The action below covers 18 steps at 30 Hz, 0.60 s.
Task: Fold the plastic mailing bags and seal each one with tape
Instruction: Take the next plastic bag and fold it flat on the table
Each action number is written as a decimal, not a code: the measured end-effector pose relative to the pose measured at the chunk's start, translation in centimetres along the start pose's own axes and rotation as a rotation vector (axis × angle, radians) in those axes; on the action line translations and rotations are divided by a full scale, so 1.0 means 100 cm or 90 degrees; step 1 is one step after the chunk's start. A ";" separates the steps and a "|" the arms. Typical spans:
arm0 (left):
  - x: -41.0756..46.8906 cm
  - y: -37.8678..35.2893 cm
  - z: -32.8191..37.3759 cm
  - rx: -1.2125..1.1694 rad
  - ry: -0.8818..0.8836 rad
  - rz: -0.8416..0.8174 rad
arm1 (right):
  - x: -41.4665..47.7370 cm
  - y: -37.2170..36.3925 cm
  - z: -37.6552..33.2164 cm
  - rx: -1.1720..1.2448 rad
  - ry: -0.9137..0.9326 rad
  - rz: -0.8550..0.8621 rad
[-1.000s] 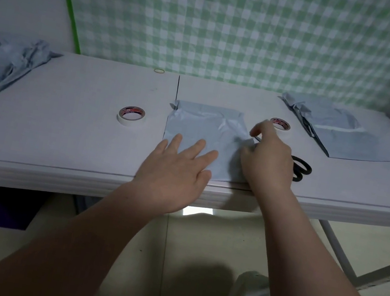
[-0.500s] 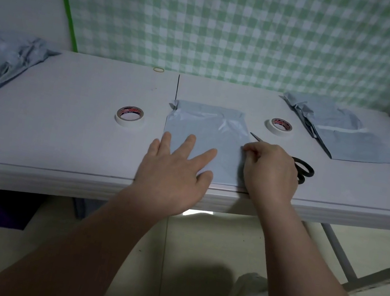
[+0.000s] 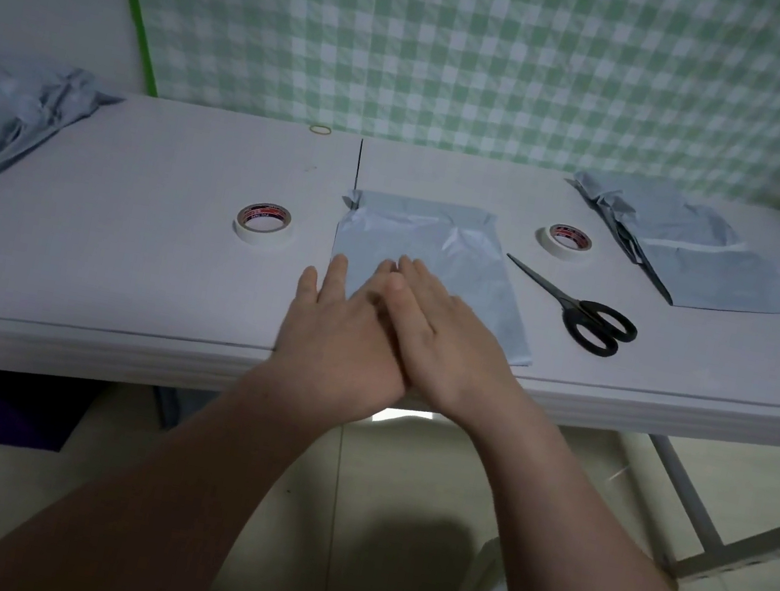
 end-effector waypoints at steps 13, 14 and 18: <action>0.000 -0.003 -0.017 -0.055 0.037 0.009 | -0.003 0.005 0.045 -0.311 -0.005 0.000; -0.001 -0.003 -0.020 -0.057 0.038 0.002 | -0.003 0.005 0.048 -0.318 -0.007 -0.007; -0.003 -0.004 -0.026 -0.063 0.053 -0.020 | -0.004 0.006 0.052 -0.319 -0.024 -0.018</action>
Point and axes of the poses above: each hand's wrist, its own x-axis towards the middle knuckle, its own y-axis out of the back of the hand, z = x × y, the point moved 7 cm from there along x, towards the middle knuckle, and after that the axes turned 6 degrees about y, right-handed, at the moved point
